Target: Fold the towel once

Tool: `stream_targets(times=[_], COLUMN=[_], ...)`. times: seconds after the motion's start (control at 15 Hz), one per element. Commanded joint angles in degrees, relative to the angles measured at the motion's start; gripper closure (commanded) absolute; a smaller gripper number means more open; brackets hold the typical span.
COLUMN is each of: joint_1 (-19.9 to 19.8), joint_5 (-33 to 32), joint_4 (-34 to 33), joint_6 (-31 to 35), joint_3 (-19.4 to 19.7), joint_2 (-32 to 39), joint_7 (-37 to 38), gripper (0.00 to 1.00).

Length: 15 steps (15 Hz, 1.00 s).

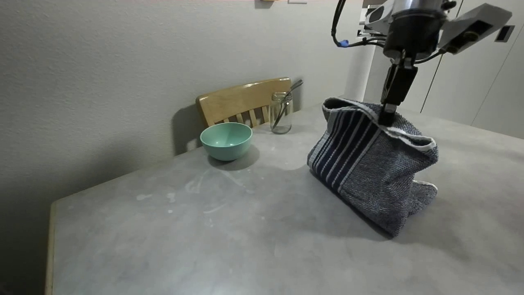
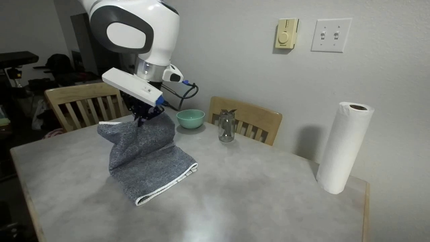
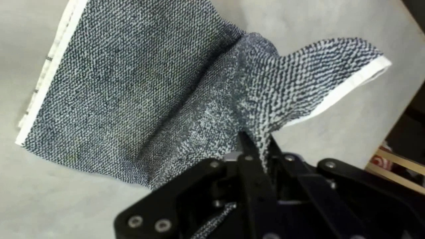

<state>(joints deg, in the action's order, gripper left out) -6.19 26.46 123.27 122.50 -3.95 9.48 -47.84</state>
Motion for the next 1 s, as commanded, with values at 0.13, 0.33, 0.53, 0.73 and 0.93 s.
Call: stream_targets(times=[0.13,0.33,0.53,0.73,0.93], joint_1=[-4.3,-5.55,-7.04,-8.54,-9.62], joint_5=[13.79,18.99,25.69,29.46,31.03], joint_4=[-0.33,0.09,0.54,0.06,-0.74], joint_6=[-12.77,-16.34,-17.45,-18.74,-20.82], joint_3=[3.61,6.25,8.57,10.5,11.61], joint_2=[1.85,3.39,5.71,9.09,12.43], joint_7=[-16.94,-19.17,-20.81,-22.16,-22.54], gripper=[0.98,0.98,0.98,0.98,0.98])
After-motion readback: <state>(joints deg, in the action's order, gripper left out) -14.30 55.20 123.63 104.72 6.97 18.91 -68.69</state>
